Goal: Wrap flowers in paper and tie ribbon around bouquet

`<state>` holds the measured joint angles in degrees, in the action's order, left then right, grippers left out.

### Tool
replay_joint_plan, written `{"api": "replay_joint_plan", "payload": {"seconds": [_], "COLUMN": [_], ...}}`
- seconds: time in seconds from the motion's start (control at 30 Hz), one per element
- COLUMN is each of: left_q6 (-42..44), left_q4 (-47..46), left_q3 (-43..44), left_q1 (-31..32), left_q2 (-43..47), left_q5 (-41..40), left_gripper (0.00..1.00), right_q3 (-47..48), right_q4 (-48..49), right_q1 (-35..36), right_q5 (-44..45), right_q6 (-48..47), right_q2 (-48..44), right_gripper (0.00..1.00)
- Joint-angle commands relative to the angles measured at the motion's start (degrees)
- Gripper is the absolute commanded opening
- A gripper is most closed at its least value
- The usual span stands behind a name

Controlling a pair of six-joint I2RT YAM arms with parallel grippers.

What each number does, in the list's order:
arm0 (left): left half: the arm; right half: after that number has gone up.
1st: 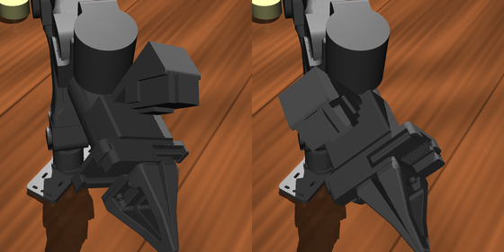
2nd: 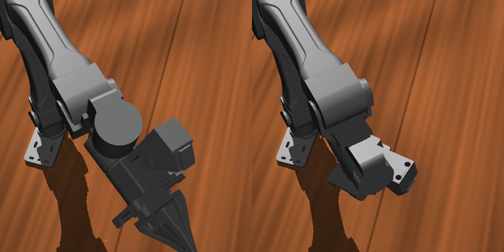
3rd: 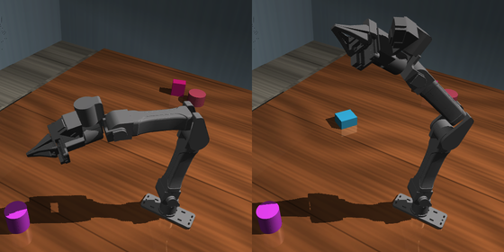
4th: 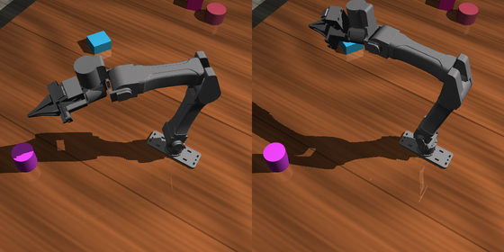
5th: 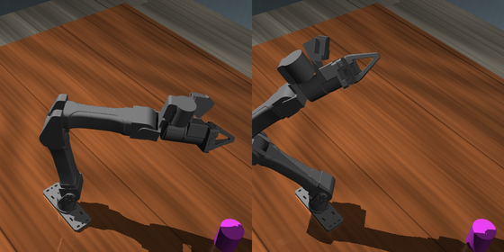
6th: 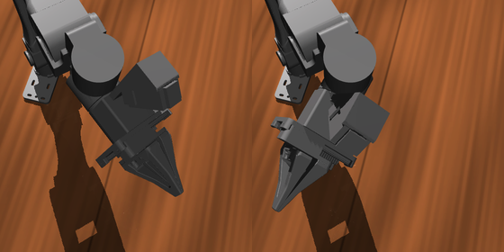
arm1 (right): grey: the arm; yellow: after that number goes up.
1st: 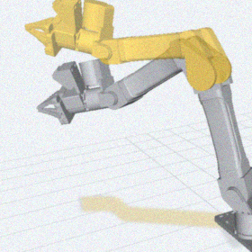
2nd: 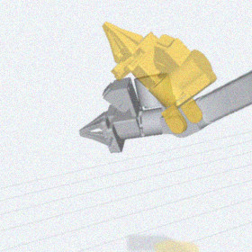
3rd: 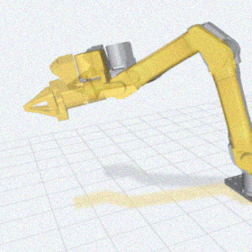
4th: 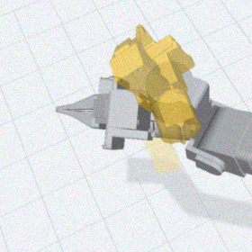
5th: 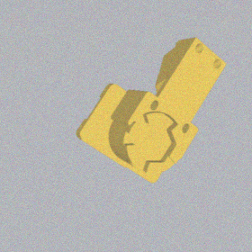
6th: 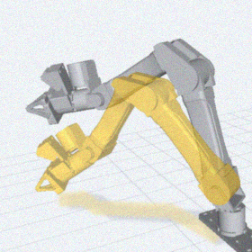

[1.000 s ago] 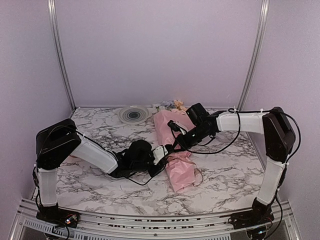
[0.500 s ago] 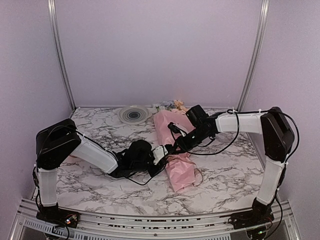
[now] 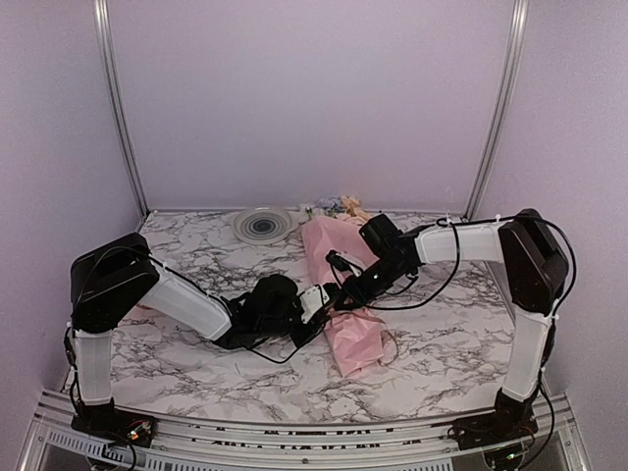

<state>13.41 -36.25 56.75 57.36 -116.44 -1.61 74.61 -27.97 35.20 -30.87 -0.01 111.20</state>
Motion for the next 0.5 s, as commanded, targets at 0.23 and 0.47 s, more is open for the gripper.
{"api": "replay_joint_plan", "payload": {"seconds": [0.23,0.47], "left_q6": [-0.49,-0.58], "left_q4": [-1.50,-1.47], "left_q3": [-0.15,-0.24], "left_q1": [-0.38,-0.33], "left_q2": [1.37,1.43], "left_q5": [-0.08,-0.21], "left_gripper": [0.12,0.12], "right_q3": [2.41,2.35], "right_q4": [0.34,-1.26], "right_q1": [1.08,1.10], "right_q5": [-0.35,2.03], "right_q6": [-0.40,-0.98], "right_q2": [1.54,1.05], "right_gripper": [0.20,0.00]}}
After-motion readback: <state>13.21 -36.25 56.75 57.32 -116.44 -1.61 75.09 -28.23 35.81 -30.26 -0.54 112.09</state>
